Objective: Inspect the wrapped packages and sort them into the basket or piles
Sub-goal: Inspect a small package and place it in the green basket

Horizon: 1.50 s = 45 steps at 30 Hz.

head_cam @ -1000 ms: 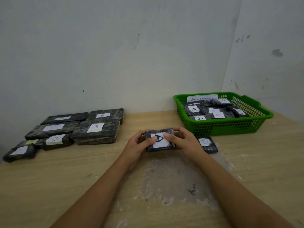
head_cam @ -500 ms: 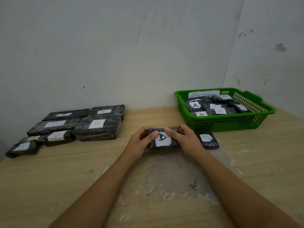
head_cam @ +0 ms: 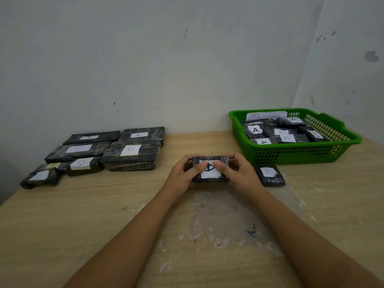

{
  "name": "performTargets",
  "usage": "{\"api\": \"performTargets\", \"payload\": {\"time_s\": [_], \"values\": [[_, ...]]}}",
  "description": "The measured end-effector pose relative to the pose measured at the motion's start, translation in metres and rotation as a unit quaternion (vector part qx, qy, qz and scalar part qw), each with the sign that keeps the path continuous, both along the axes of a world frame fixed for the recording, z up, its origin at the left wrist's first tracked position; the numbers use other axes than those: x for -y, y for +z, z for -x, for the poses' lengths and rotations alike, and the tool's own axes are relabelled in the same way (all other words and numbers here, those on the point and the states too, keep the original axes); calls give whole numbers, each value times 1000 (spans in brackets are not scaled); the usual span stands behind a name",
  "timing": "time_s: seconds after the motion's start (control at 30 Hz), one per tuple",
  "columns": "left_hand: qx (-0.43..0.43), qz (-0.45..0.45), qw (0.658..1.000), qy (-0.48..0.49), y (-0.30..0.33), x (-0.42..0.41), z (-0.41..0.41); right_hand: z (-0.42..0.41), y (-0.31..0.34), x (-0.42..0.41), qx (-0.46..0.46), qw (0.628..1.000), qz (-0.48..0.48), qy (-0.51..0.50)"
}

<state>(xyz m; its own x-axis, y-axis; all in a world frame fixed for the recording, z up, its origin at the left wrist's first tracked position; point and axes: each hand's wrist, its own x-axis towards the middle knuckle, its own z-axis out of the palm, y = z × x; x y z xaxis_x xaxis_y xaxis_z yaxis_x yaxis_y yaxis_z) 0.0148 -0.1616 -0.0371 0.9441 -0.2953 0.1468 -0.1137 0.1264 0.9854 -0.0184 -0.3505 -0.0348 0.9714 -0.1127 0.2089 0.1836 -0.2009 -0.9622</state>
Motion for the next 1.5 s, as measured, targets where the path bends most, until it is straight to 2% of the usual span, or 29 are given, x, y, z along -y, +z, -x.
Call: {"api": "performTargets", "payload": {"time_s": [0.17, 0.4, 0.63, 0.8, 0.9, 1.13, 1.5], "values": [[2, -3, 1000, -3, -3, 1, -2, -3, -1, 0, 19, 1000, -6, -13], [18, -16, 1000, -1, -5, -2, -8, -1, 0, 3, -24, 999, -7, 22], [27, -12, 1000, -6, -8, -4, -9, 1, 3, 2, -4, 1000, 22, 18], [-42, 58, 997, -27, -8, -3, -8, 2, 2, 1, 3, 999, 29, 17], [-43, 54, 998, -8, -8, -2, -11, 3, 2, 3, -7, 999, 39, 30], [-23, 33, 999, 2, -7, -1, -11, 1, 8, 3, -27, 997, -65, 19], [-39, 50, 998, -23, -8, -3, -8, 2, 8, 4, -23, 998, -57, 24]]}}
